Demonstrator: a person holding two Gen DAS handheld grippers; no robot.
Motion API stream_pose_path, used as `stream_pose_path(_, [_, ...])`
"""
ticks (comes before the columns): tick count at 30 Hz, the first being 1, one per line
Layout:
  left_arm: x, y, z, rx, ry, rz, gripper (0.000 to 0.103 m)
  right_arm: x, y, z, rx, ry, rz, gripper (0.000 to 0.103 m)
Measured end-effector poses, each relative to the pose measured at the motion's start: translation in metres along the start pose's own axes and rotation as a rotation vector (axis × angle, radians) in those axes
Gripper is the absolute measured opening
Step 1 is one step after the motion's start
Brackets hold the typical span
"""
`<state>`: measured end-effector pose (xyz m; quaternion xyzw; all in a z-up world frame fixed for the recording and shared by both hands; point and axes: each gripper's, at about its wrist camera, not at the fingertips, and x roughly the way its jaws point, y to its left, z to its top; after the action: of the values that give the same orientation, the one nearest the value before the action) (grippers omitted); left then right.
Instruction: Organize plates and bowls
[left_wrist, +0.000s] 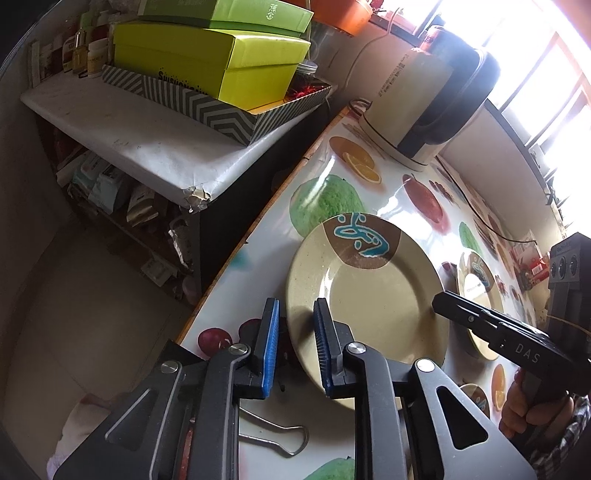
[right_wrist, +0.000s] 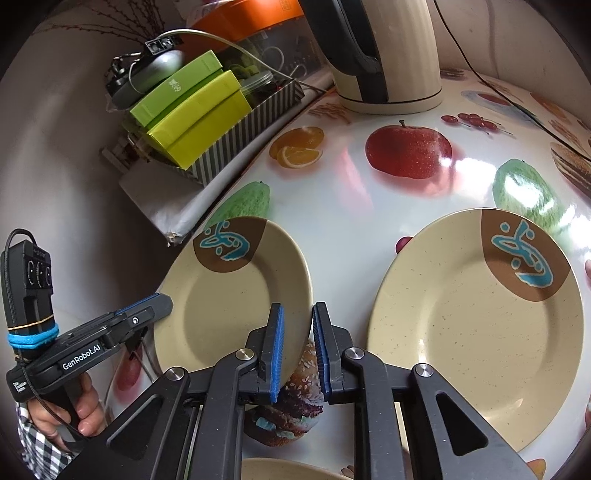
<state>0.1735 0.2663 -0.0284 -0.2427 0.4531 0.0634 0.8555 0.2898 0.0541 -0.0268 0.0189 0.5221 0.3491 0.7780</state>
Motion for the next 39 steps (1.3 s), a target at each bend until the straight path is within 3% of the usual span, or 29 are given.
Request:
stream_pose_path(21, [-0.006, -0.004, 0.002, -0.009, -0.02, 0.01, 0.015, -0.007, -0.001, -0.001, 0.031, -0.007, 0.028, 0.013])
stream_pose_path(39, [-0.037, -0.028, -0.017, 0.037, -0.039, -0.011, 0.015, -0.049, 0.003, -0.02, 0.038, -0.049, 0.03, 0.013])
